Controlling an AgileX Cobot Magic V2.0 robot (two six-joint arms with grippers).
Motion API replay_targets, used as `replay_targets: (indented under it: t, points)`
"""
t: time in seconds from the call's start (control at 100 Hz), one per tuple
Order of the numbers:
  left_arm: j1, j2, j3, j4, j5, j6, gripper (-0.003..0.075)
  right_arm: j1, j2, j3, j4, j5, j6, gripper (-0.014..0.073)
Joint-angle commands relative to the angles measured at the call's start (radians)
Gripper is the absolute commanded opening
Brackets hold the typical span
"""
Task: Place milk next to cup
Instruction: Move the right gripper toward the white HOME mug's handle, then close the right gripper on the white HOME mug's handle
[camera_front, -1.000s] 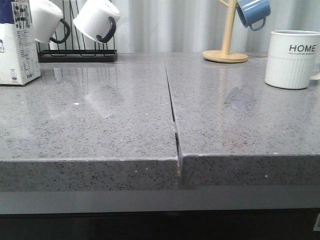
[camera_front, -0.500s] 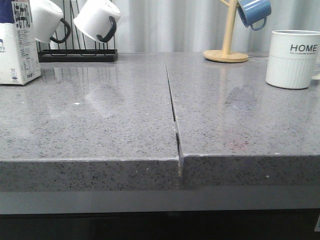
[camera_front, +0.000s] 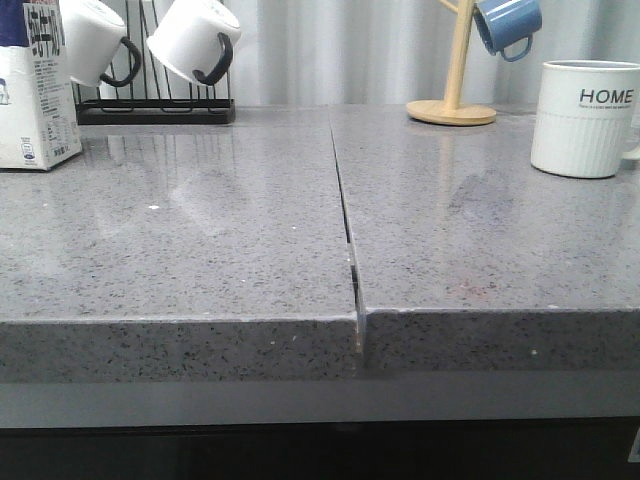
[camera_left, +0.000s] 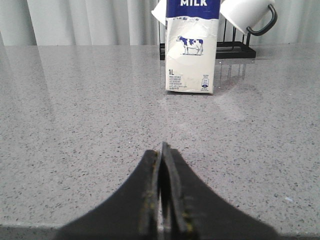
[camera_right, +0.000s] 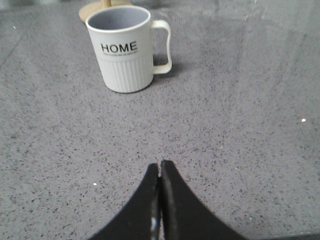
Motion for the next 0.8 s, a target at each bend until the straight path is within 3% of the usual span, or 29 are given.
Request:
replay_targets:
  t: [0.0,0.17,0.24,0.53,0.79]
  points:
    - [0.002,-0.032,0.041,-0.006,-0.088,0.000,-0.0021,-0.005,0.102,-0.047,0.004,-0.129,-0.005,0.0024]
    - [0.002,-0.032,0.041,-0.006,-0.088,0.000,-0.0021,-0.005,0.261,-0.047,0.003,-0.317,-0.005,0.0365]
    - [0.002,-0.032,0.041,-0.006,-0.088,0.000,-0.0021,-0.005,0.323,-0.047,0.003,-0.407,-0.005,0.0451]
    - [0.002,-0.032,0.041,-0.006,-0.088,0.000,-0.0021,-0.012,0.604,-0.049,-0.006,-0.868,-0.018,0.0455]
    - [0.002,-0.032,0.041,-0.006,-0.088,0.000,-0.0021,-0.057,0.809,-0.130,0.000,-0.955,-0.042,0.0455]
